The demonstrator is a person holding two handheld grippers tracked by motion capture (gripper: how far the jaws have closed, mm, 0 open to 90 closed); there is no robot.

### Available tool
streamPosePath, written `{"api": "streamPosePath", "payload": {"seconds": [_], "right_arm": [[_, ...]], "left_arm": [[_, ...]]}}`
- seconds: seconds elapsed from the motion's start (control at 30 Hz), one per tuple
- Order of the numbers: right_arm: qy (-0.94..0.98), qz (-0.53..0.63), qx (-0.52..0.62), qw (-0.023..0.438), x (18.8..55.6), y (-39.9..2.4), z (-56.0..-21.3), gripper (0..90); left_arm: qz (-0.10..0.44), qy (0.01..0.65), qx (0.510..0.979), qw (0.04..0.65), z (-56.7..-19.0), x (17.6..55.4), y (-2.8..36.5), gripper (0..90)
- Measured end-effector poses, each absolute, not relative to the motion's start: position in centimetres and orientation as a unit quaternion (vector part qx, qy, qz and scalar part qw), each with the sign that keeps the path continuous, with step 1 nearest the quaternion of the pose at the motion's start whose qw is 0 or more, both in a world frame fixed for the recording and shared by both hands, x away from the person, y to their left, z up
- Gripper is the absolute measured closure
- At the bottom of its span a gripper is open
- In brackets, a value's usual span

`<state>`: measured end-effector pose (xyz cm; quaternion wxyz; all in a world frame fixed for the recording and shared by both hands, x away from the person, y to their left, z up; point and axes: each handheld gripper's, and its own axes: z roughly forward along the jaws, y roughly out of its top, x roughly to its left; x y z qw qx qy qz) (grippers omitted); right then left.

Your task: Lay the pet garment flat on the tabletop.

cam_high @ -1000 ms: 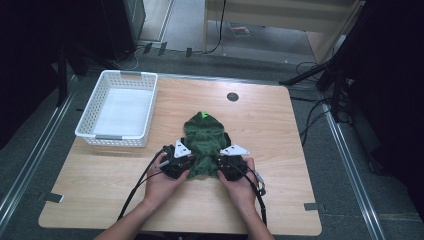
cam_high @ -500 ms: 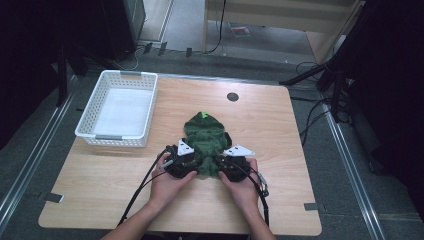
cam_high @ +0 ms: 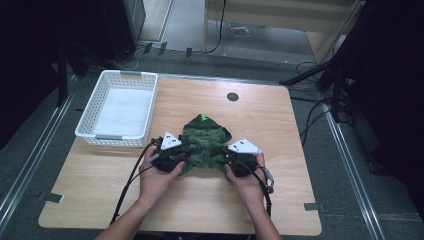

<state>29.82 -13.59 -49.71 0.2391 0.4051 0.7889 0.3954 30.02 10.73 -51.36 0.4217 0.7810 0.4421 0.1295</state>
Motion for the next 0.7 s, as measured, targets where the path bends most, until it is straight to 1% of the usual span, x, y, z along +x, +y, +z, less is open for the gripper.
{"api": "streamPosePath", "payload": {"seconds": [0.1,0.13,0.17,0.2,0.23,0.27,0.3,0.33,0.4,0.43,0.47,0.5,0.53,0.57,0.63,0.7], "right_arm": [[0.806,0.367,0.413,0.213,30.3,-13.5,-51.0,84.6],[0.815,0.353,0.418,0.191,30.7,-13.5,-52.1,81.5],[0.816,0.351,0.421,0.182,30.9,-13.6,-52.6,77.1],[0.811,0.353,0.428,0.184,30.9,-13.7,-53.0,67.1],[0.808,0.350,0.433,0.193,30.7,-13.8,-53.0,57.6],[0.800,0.363,0.433,0.204,30.5,-14.0,-52.4,54.2],[0.788,0.382,0.434,0.210,30.0,-14.2,-51.7,55.0],[0.775,0.404,0.434,0.216,29.5,-14.5,-51.1,55.7],[0.760,0.433,0.432,0.219,28.4,-14.5,-50.2,65.2],[0.757,0.441,0.430,0.217,27.8,-14.3,-50.0,68.8],[0.760,0.444,0.428,0.206,27.3,-13.5,-50.2,72.6],[0.765,0.440,0.430,0.191,27.0,-12.9,-50.5,73.8],[0.777,0.430,0.428,0.169,26.8,-11.8,-51.2,73.7],[0.781,0.426,0.428,0.159,26.7,-11.1,-51.6,72.7],[0.778,0.416,0.443,0.160,26.9,-9.7,-52.5,66.7],[0.769,0.412,0.462,0.159,27.6,-8.9,-53.2,61.4]], "left_arm": [[0.082,0.448,0.808,0.374,-53.9,31.4,10.5,85.6],[0.079,0.445,0.807,0.379,-54.2,31.5,10.5,84.0],[0.085,0.445,0.806,0.381,-54.2,31.3,10.5,82.3],[0.092,0.444,0.804,0.385,-54.0,31.1,10.5,77.4],[0.097,0.445,0.793,0.404,-53.6,30.9,10.7,68.8],[0.097,0.447,0.783,0.421,-53.3,30.7,11.0,61.5],[0.096,0.451,0.775,0.432,-53.0,30.6,11.4,57.8],[0.096,0.453,0.770,0.439,-52.8,30.7,11.7,56.4],[0.100,0.463,0.752,0.458,-52.4,30.9,12.3,55.2],[0.102,0.470,0.744,0.463,-52.2,31.3,12.6,55.2],[0.102,0.477,0.738,0.467,-52.1,31.6,12.7,55.2],[0.108,0.482,0.731,0.470,-51.8,32.1,12.8,55.4],[0.115,0.485,0.728,0.471,-51.7,32.5,12.8,55.5],[0.124,0.489,0.723,0.471,-51.5,33.0,12.7,55.4],[0.132,0.497,0.720,0.466,-51.4,34.5,12.3,55.6],[0.129,0.494,0.731,0.452,-51.7,35.8,11.5,57.2]]}}
